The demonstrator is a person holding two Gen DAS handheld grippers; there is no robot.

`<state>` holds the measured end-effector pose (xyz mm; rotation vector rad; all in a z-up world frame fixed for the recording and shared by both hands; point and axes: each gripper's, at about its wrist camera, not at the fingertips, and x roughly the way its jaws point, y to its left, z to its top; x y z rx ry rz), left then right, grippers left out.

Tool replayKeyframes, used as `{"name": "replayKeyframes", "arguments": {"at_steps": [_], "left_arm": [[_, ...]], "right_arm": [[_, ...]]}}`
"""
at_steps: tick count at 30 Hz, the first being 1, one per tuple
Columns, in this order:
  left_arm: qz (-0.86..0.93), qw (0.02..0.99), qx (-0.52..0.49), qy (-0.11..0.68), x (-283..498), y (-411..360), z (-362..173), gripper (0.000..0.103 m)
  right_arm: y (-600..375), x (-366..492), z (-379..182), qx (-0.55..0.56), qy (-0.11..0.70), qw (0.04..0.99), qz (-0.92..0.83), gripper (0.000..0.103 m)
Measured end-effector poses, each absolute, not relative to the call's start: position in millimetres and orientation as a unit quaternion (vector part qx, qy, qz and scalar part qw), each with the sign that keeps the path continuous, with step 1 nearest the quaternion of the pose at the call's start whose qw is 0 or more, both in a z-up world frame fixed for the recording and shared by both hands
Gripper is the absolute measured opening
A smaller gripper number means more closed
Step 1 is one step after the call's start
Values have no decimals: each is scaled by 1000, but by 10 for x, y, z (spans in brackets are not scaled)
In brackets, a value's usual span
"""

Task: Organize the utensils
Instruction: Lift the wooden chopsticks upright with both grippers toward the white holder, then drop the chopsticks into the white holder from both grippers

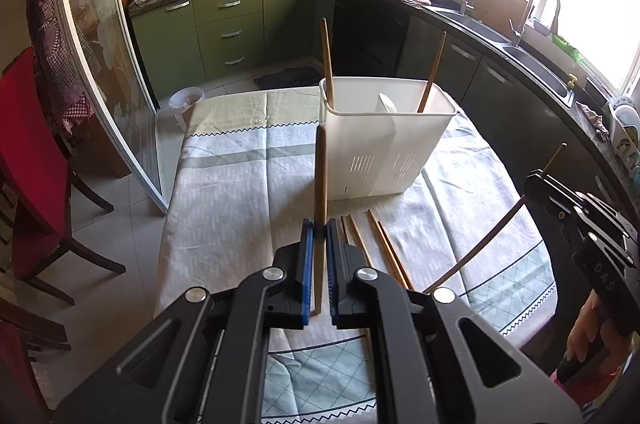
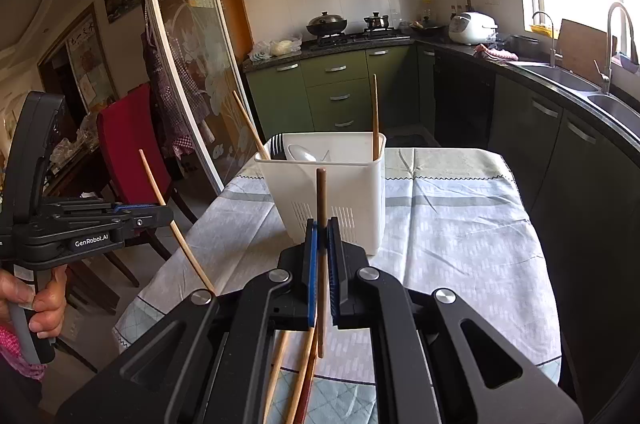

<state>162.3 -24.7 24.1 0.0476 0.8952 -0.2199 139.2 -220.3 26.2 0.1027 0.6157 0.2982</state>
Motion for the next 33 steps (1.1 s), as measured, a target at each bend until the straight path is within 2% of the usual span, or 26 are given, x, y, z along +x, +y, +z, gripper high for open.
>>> {"name": "replayKeyframes", "arguments": {"at_steps": [11,26,33], "left_arm": [[-121,903,27,411,1612,-351,524,6],[-146,941,27,305,1669,-641,1714,6],[-134,953,19,272,1997,-744,1883,6]], "right_arm": [[-2235,1401,617,41,278,947,156,6],[-2421,1702,1755,54,192,967,160,6],[-2455,2099,2047,52,156,978,132,6]]}}
